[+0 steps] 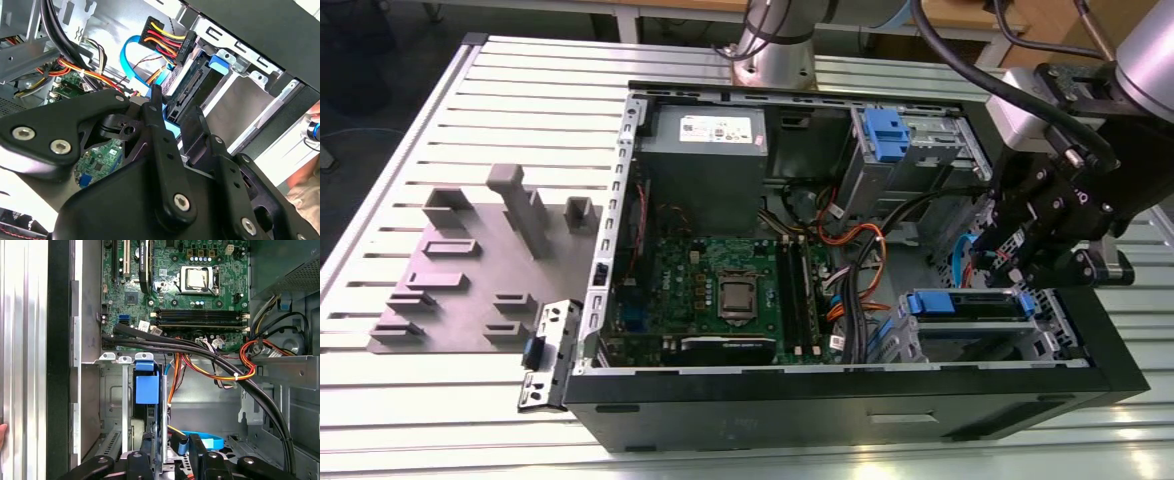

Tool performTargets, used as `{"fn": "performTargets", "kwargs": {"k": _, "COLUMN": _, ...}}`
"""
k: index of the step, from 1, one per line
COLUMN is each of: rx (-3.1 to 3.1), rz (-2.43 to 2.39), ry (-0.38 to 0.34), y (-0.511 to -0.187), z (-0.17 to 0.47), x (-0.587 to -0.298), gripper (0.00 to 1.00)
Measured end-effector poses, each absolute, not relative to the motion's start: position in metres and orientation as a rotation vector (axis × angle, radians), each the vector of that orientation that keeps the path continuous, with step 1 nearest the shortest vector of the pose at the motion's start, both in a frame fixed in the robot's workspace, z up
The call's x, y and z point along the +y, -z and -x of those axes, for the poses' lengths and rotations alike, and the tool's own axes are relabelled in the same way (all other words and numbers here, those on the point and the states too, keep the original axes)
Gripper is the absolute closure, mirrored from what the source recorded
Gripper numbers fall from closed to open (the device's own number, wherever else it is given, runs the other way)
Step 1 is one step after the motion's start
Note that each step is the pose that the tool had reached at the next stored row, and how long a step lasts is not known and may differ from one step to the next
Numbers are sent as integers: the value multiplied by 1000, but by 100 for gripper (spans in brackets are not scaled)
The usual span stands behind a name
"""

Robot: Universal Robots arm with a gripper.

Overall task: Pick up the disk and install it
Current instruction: 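Insert the first disk wire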

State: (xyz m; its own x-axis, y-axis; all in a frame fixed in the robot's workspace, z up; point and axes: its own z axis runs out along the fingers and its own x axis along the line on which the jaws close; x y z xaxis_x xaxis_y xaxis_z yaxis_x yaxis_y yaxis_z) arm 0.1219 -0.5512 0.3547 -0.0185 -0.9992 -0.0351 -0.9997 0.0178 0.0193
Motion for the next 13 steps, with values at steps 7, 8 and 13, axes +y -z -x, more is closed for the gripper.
{"fn": "performTargets", "kwargs": {"k": 7, "rx": 2233, "rz": 2193, "ry": -60, "y": -355, "z": -122, "x": -551, "gripper": 77}}
{"fn": "performTargets", "kwargs": {"k": 8, "rx": 2233, "rz": 2193, "ry": -60, "y": -355, "z": -122, "x": -551, "gripper": 83}}
{"fn": "performTargets", "kwargs": {"k": 13, "rx": 2233, "rz": 2193, "ry": -60, "y": -354, "z": -122, "x": -551, "gripper": 84}}
